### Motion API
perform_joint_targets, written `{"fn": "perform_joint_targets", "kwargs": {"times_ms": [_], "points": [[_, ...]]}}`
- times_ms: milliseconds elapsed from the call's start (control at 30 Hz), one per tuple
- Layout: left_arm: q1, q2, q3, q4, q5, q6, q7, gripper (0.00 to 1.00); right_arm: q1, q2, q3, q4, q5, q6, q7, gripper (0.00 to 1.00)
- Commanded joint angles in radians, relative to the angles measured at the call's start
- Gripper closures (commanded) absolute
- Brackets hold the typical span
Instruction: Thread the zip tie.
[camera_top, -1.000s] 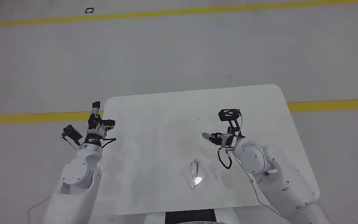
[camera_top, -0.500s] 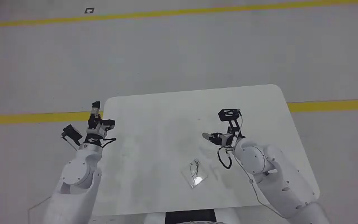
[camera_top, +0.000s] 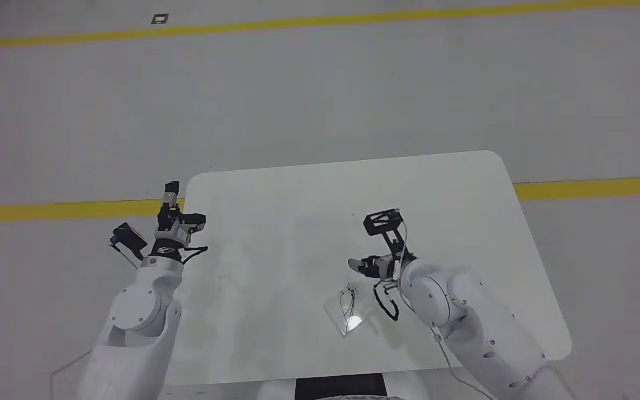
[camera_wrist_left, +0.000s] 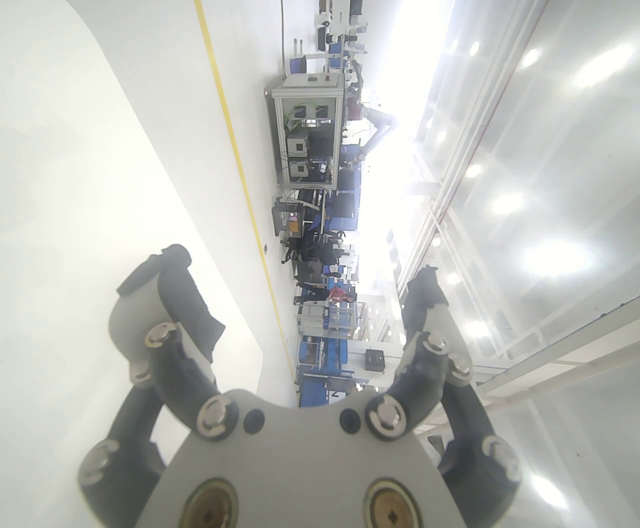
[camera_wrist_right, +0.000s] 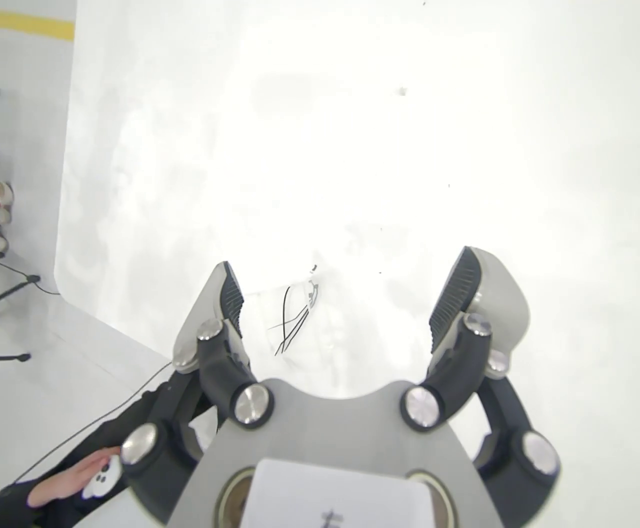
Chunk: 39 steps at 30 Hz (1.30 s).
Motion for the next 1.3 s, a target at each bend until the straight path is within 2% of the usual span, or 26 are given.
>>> {"fn": "perform_joint_targets", "kwargs": {"times_ms": [0, 133, 233, 700, 1267], "points": [[0.000, 0.000, 0.000, 0.000, 0.000, 0.000, 0.000, 0.00, 0.015, -0.018, -0.029, -0.012, -0.037, 0.000, 0.065, 0.00], [0.000, 0.000, 0.000, 0.000, 0.000, 0.000, 0.000, 0.00, 0.053, -0.052, -0.073, -0.013, -0.106, 0.000, 0.221, 0.00], [0.000, 0.000, 0.000, 0.000, 0.000, 0.000, 0.000, 0.00, 0.089, -0.078, -0.102, -0.010, -0.111, 0.000, 0.345, 0.00], [0.000, 0.000, 0.000, 0.000, 0.000, 0.000, 0.000, 0.00, 0.090, -0.083, -0.110, -0.001, -0.102, -0.003, 0.343, 0.00], [0.000, 0.000, 0.000, 0.000, 0.000, 0.000, 0.000, 0.00, 0.095, -0.096, -0.194, 0.063, -0.076, 0.000, 0.345, 0.00]]}}
